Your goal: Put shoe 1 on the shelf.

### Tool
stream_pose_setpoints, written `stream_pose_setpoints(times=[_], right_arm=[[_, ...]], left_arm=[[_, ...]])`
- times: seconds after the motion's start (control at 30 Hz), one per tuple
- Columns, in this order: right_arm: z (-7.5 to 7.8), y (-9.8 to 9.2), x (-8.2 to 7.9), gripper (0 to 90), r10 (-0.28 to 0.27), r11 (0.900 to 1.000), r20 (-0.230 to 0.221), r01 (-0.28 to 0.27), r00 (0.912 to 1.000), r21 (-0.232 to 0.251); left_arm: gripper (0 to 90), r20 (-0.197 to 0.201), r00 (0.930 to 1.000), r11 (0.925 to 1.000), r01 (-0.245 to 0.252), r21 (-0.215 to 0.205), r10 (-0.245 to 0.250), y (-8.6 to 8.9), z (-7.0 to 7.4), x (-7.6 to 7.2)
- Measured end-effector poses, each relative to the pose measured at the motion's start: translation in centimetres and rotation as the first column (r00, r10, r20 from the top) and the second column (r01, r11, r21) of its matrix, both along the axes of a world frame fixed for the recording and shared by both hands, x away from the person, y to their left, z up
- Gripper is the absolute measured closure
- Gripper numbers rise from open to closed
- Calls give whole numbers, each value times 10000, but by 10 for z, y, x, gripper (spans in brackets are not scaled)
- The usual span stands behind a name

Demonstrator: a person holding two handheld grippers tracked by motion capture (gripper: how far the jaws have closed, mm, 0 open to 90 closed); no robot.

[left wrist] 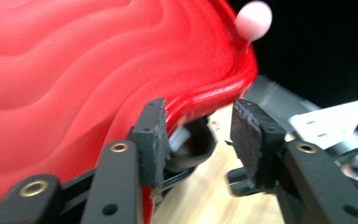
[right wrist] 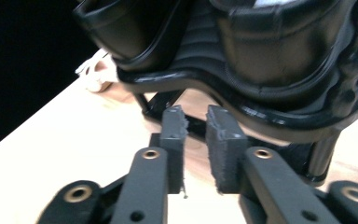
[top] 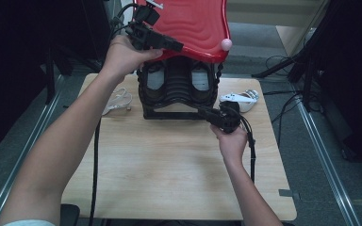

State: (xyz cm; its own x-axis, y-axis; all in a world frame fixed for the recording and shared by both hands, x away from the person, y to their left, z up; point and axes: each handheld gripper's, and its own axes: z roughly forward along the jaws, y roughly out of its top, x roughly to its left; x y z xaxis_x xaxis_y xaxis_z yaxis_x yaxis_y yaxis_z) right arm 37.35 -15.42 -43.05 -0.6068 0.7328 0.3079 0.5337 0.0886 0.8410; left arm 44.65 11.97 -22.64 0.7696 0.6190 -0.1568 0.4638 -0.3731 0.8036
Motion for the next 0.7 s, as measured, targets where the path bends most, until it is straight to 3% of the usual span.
stream_pose_setpoints(times=[0.13, 0.27, 0.33, 0.5, 0.63, 0.7], right_arm=[[-6, 2, -9, 667, 242, 9994, -12, -242, 9997, -241], [-11, 4, -20, 651, 397, 9989, -178, -401, 9991, -222], [-12, 4, -26, 645, 447, 9984, -13, -447, 9990, -351], [-13, 3, -32, 597, 950, 9954, -255, -954, 9951, -126], [-15, 2, -40, 549, 1263, 9913, -87, -1265, 9920, -359], [-15, 1, -44, 557, 1355, 9898, -21, -1354, 9908, -445]], left_arm=[[525, 257, 9991, 9990, 335, -287, -327, 5, -3, -20], [506, 99, 9994, 9994, 347, -68, -346, 10, -16, -34], [500, 14, 9992, 9992, 388, -48, -388, 13, -26, -42], [479, -146, 9993, 9992, 333, -229, -336, 23, -50, -53], [473, 7, 10000, 9999, 97, -103, -97, 30, -71, -62], [474, -21, 9997, 9996, 255, -133, -255, 33, -82, -65]])
